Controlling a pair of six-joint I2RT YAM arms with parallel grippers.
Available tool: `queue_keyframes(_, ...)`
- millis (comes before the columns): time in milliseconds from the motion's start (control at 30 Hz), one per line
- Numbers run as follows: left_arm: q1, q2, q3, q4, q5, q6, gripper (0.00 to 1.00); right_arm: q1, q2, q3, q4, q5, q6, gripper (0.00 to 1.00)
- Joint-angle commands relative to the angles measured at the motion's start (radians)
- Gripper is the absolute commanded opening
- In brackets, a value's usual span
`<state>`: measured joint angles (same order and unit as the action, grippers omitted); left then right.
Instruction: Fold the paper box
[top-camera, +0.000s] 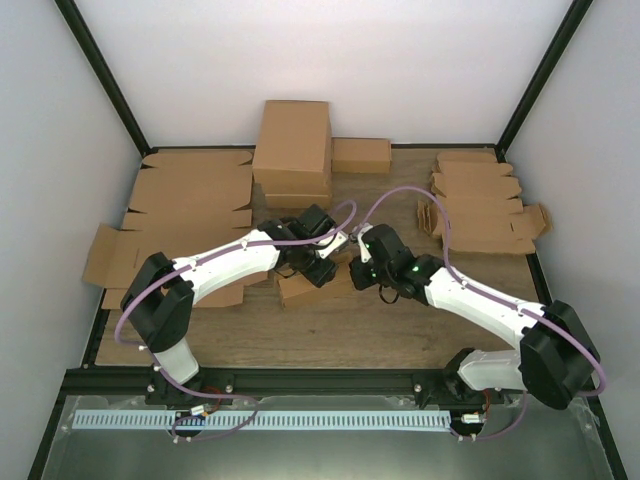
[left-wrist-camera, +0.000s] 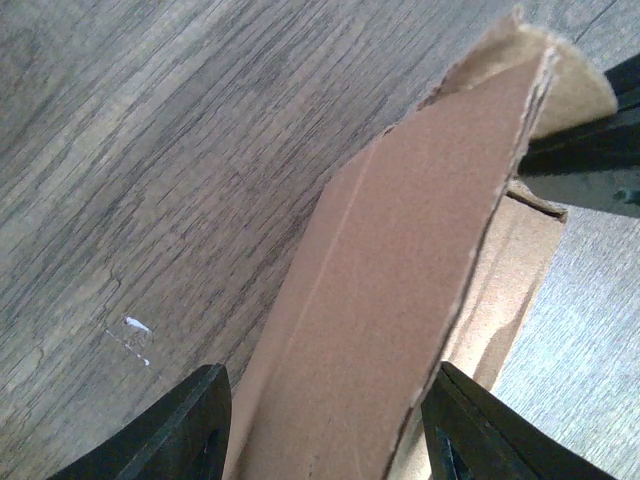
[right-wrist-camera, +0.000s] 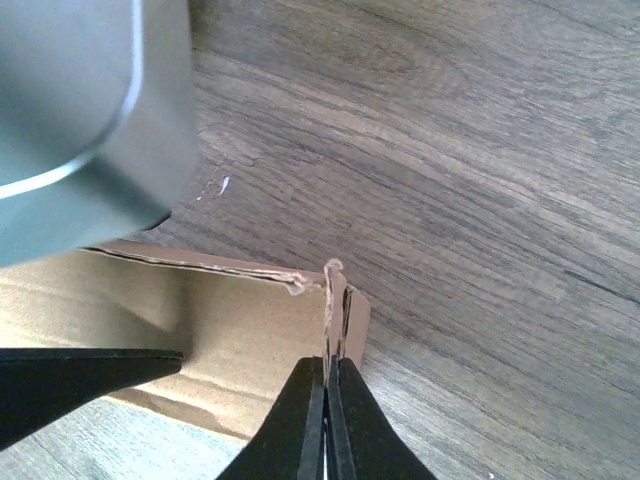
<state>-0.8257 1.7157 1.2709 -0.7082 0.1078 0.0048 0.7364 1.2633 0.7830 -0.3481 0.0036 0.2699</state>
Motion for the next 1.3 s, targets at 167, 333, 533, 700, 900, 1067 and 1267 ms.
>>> queue_keyframes(167, -0.016, 0.018, 0.006, -0.037, -0.024, 0.012, 0.55, 0.008, -0.027, -0.024, 0.01, -0.073, 0.033, 0.01)
queue_keyframes(333, -0.021, 0.019, 0.009, -0.036, -0.028, 0.008, 0.56, 0.008, -0.025, -0.045, 0.015, -0.065, 0.035, 0.01)
queue_keyframes(533, -0.023, 0.017, 0.013, -0.039, -0.031, 0.004, 0.56, 0.008, -0.021, -0.069, 0.02, -0.053, 0.036, 0.01)
queue_keyframes(700, -0.023, 0.015, 0.023, -0.046, -0.036, 0.006, 0.57, 0.008, -0.013, -0.083, 0.02, -0.036, 0.032, 0.01)
queue_keyframes(900, -0.024, 0.018, 0.028, -0.048, -0.037, 0.006, 0.57, 0.008, -0.006, -0.081, 0.008, -0.003, 0.026, 0.01)
queue_keyframes(1067, -0.025, 0.013, 0.032, -0.052, -0.041, 0.001, 0.63, 0.008, -0.001, -0.08, 0.006, -0.001, 0.022, 0.01)
queue_keyframes(1267, -0.025, -0.035, 0.068, -0.062, -0.04, -0.034, 0.75, 0.008, -0.003, -0.087, 0.025, -0.03, 0.034, 0.01)
